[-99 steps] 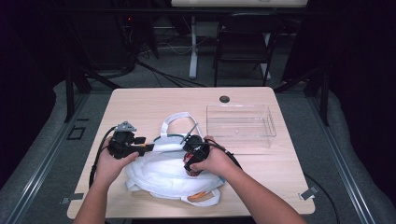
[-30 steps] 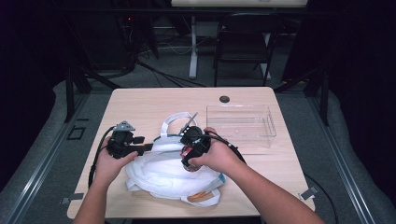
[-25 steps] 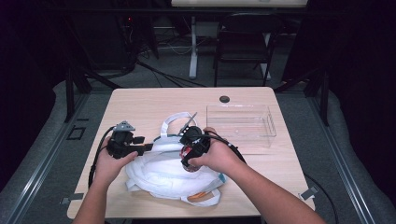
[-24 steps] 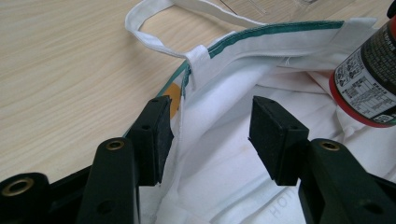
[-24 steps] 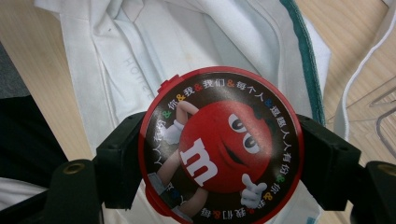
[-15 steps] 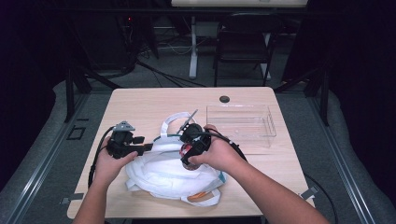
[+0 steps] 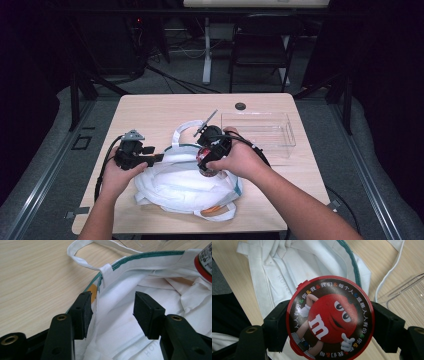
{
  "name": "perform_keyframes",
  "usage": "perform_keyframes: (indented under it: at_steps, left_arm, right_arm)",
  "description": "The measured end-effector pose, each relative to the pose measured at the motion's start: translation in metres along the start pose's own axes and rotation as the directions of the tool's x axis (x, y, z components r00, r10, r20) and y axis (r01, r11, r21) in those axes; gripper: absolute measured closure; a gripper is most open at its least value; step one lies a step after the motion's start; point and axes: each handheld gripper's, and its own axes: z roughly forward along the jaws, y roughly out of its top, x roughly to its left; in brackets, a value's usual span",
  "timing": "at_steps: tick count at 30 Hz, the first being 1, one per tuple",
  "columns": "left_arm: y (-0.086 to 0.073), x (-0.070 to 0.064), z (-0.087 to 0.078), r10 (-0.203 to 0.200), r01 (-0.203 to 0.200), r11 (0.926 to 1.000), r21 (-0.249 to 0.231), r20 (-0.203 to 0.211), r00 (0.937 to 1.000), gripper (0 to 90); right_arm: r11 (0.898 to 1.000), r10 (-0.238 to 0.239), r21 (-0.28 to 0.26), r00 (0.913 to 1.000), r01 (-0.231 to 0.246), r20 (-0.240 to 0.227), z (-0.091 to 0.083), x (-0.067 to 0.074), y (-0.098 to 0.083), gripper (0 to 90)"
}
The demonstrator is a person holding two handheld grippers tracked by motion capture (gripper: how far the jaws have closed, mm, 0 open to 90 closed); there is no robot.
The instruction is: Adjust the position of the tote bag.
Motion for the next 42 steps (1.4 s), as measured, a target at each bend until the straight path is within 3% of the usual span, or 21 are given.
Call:
perform_keyframes:
  at_steps: [24, 42]
  left_arm:
    - [-0.002, 0.001, -0.002, -0.010, 0.010, 0.9999, -0.009, -0.003, 0.9999, 48.8]
    - [-0.008, 0.004, -0.005, -0.025, 0.025, 0.9996, -0.009, -0.018, 0.9995, 48.8]
  right_arm:
    - [1.000, 0.023, 0.016, 0.9989, -0.023, 0.040, -0.015, -0.027, -0.007, 25.2]
    - [0.998, 0.053, 0.016, 0.9963, -0.054, 0.068, -0.021, -0.057, -0.008, 25.2]
